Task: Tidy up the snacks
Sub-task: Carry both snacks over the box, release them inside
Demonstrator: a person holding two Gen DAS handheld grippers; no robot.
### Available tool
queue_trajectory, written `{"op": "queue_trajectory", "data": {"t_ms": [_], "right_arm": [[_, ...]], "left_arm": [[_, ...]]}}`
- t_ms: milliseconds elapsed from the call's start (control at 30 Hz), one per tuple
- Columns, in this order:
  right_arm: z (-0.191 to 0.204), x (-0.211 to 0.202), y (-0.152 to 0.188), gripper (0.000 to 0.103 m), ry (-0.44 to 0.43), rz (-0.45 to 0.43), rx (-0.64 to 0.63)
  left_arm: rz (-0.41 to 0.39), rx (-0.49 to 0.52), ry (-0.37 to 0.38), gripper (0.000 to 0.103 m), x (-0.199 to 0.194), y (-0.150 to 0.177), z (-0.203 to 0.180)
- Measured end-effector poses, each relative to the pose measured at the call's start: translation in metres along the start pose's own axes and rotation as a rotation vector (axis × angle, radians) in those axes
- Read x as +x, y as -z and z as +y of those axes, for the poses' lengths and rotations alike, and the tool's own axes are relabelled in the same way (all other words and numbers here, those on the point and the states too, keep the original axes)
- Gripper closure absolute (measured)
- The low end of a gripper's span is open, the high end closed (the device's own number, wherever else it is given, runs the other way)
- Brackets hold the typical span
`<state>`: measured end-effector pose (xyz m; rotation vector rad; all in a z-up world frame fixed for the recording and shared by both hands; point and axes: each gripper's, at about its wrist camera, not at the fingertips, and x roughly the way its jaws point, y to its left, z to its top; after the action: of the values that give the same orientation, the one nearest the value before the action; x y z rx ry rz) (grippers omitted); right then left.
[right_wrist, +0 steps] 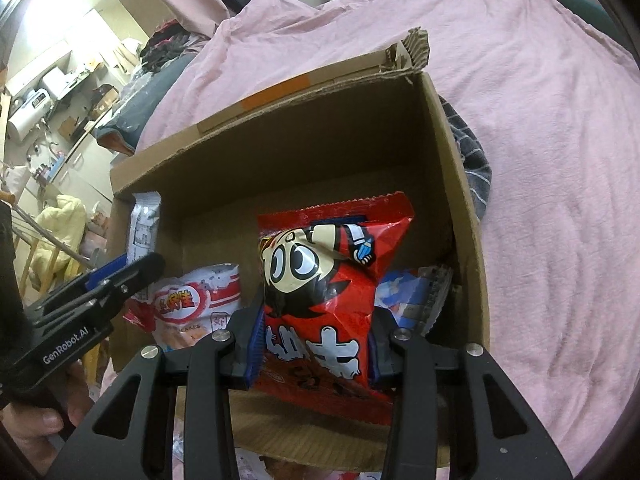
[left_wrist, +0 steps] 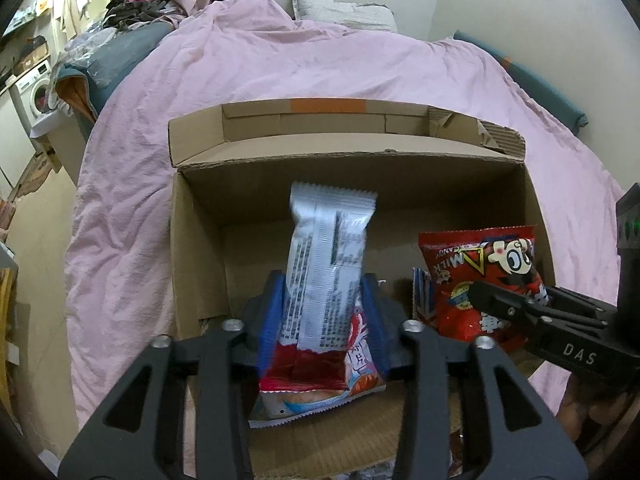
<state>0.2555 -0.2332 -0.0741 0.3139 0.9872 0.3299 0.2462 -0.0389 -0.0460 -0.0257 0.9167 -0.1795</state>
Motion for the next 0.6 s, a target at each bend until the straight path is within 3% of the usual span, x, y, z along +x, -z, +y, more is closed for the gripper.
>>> {"op": "queue_trajectory", "data": {"t_ms": [100, 200, 333, 400, 600], "right_arm": [[-0.001, -0.003, 0.000, 0.061, -0.009, -0.010, 0.003], [-0.002, -0.006, -0.001, 0.060, -0.023, -0.025, 0.012], [-0.002, -0.013, -0.003, 0.048, -0.043, -0.058, 0.015], [-0.002, -0.018, -0.003, 0.028, -0.043, -0.089, 0.011], [-0.002, -0.022, -0.007, 0.024, -0.040, -0.107, 0.012]], "left_arm": [[-0.024, -0.008, -0.003, 0.035, -0.006, 0.000, 0.002], [-0.043, -0.013, -0.008, 0.023, -0.011, -0.001, 0.003], [-0.061, -0.011, -0.023, 0.022, -0.016, -0.001, 0.003], [-0.070, -0.014, -0.026, 0.022, -0.019, -0.001, 0.004], [-0.082, -0.036, -0.023, 0.022, -0.024, -0.002, 0.010]]}}
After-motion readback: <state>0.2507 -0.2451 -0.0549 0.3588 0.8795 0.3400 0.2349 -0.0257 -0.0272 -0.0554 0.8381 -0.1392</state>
